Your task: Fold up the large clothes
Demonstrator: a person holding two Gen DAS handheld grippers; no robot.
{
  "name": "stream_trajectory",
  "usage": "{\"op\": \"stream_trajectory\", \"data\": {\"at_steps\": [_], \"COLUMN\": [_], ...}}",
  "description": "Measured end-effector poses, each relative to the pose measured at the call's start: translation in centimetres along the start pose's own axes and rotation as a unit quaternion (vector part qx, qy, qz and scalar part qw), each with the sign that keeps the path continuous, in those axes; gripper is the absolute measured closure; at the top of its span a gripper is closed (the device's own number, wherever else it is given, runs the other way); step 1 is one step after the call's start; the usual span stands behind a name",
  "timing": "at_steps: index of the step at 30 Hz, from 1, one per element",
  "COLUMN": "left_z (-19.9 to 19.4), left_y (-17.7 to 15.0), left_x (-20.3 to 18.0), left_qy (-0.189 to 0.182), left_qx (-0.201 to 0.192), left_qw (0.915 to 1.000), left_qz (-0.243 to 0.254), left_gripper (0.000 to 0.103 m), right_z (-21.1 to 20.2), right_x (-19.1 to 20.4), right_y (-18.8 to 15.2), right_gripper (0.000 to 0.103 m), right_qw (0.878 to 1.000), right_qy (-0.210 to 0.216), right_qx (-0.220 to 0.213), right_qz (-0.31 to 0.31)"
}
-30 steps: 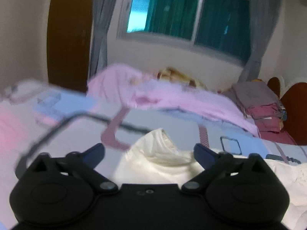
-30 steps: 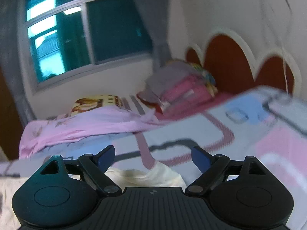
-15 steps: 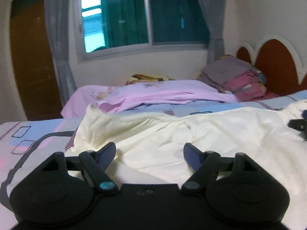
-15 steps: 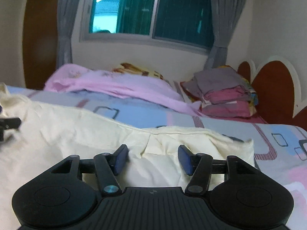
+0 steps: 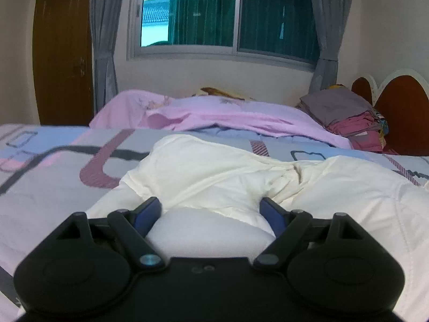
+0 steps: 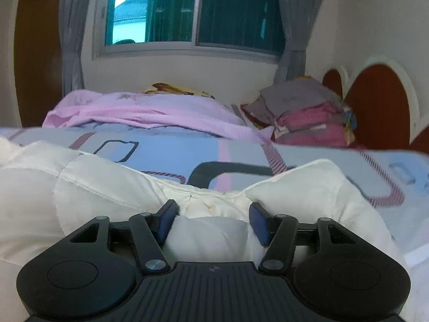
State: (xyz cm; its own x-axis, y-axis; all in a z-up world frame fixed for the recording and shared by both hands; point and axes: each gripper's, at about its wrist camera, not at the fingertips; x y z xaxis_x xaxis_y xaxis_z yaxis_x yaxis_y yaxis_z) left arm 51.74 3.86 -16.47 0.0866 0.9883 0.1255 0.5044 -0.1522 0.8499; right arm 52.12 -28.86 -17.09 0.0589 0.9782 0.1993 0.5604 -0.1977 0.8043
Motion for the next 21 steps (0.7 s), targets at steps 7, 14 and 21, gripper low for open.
{"op": "stream_trajectory", "data": {"at_steps": [7,14,21], "left_z": [1.1,-0.2,-6.7], "left_y": [-0.4,0.8,2.2], "left_x": [0.6,-1.3,-3.6], "left_qy": [-0.016,0.033,-0.012], "left_qx": [0.022,0.040,-0.010], "left_qw": [0.9994,0.9980,0.9995], "left_qz": [-0.020,0.035,0.027], "left_gripper": [0.020,0.017,0.008], "right_z": [0.4,-2.4,-8.6], "right_x": [-1.8,-0.4,3.3], "right_y": [0.3,1.7,2.5], "right_gripper": [0.041,0.040,0.040], "right_qw": [0.999,1.000,0.999], "right_qy": [0.020,-0.004,0.031], "right_qx": [0.024,0.019,-0.039], "right_qz": [0.042,0.015,0.001]}}
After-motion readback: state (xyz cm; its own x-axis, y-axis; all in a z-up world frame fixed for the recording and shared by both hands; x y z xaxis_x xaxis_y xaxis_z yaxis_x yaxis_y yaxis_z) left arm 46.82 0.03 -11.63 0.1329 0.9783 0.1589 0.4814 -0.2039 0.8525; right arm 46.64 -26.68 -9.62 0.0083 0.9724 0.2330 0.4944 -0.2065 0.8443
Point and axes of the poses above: each gripper's, at about its wrist camera, not at the fingertips, and z roughly the way its jaws point, x to its left, y to its top, and after that the axes turned 11 degrees about z, right-handed
